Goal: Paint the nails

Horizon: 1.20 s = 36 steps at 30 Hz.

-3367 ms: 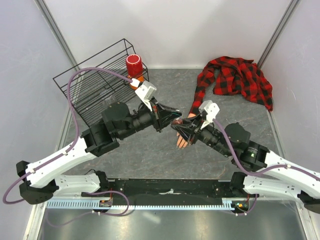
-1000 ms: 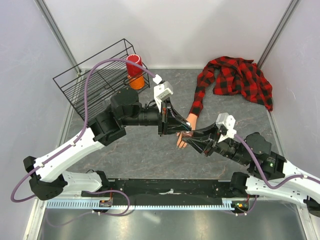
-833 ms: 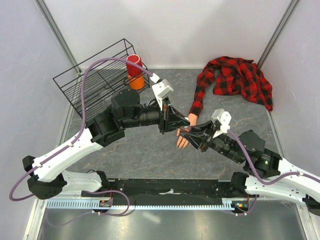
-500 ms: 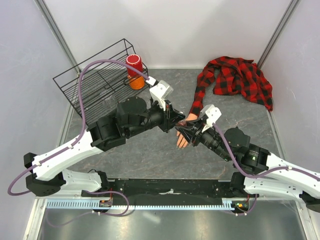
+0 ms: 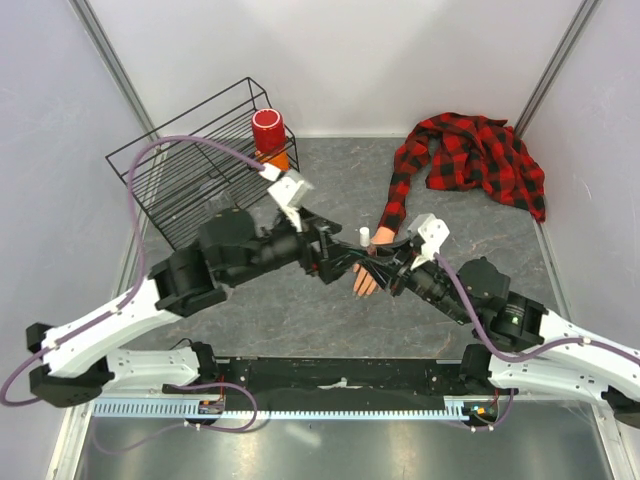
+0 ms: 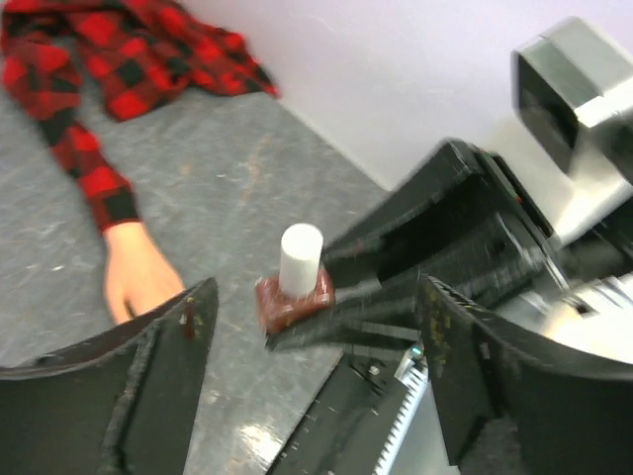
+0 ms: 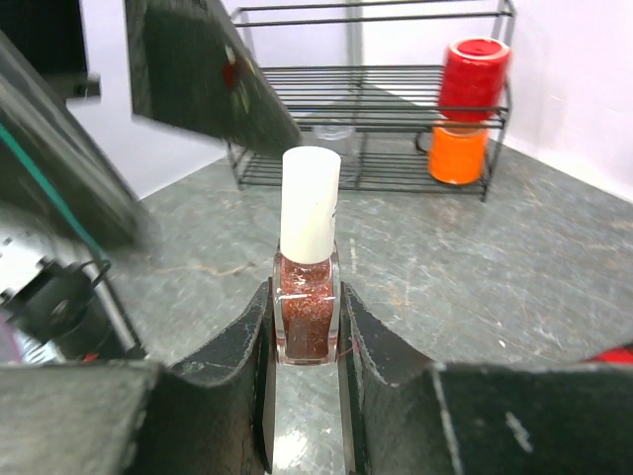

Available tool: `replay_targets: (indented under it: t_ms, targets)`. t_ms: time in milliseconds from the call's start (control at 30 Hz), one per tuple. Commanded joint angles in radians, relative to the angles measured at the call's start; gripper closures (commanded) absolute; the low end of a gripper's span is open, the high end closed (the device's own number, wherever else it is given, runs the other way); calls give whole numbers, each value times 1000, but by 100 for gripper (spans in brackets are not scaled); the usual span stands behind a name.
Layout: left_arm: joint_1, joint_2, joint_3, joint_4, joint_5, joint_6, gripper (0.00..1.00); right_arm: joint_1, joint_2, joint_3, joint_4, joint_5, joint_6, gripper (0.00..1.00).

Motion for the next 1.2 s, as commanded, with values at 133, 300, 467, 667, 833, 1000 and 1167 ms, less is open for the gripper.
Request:
replay_targets:
  t_ms: [133,300,467,667,833,1000,1167]
  targets:
    - [207,-162,-122,206,538,-76,19,-2,-135,-8,-65,-346,-23,100]
    - [254,-90,-168,409,830,-190,34,-1,-165,1,-84,-439,9,100]
    - [252,-64,-182,493,930,-184,32,-2,-172,18,-84,-470,21,100]
    - [252,-30,-177,523,971,-187,36,-2,-156,24,-64,-473,19,100]
    - [251,-11,-168,521,984,-175,44,-2,-130,27,-44,-450,9,100]
    - [249,4,-160,486,985,-152,44,-3,-112,35,-27,-444,-3,100]
    - [248,7,-151,440,981,-115,49,-3,-101,35,-18,-427,-10,100]
